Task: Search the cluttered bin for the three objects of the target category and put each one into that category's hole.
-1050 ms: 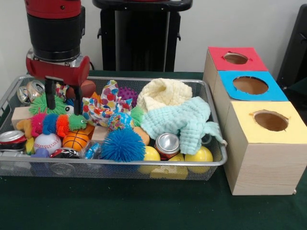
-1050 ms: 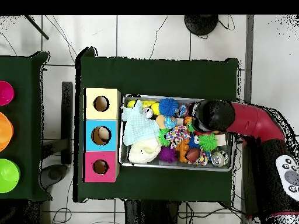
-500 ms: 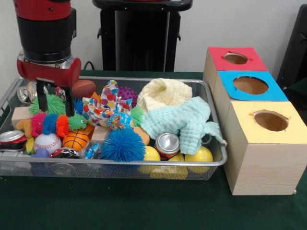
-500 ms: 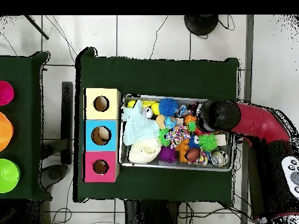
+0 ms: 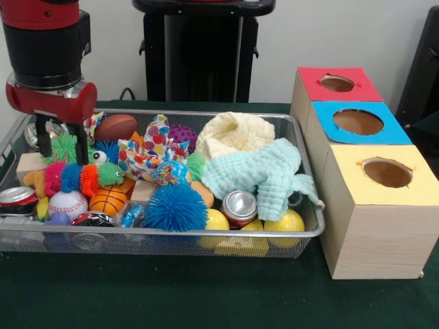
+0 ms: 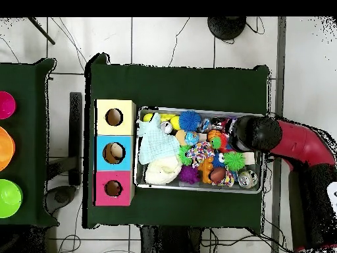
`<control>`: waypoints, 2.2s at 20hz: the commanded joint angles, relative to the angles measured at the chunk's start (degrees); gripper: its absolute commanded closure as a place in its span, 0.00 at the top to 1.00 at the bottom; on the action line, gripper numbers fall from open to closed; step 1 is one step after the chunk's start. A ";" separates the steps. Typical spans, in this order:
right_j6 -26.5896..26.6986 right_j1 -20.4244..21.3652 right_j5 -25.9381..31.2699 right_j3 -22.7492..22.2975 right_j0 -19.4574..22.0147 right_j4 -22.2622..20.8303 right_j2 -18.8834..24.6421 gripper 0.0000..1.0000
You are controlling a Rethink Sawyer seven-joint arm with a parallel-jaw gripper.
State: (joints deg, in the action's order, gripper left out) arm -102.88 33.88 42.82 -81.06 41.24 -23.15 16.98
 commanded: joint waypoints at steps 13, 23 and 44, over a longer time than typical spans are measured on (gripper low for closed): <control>10.63 -5.06 0.27 -2.83 0.69 -6.84 2.74 1.00; 9.15 -7.02 -1.96 -2.98 1.65 -8.65 3.22 1.00; 8.56 -6.79 -3.83 -5.25 3.87 -9.72 3.39 1.00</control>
State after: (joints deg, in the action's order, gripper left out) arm -102.88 28.41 42.00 -82.20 43.30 -30.08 17.01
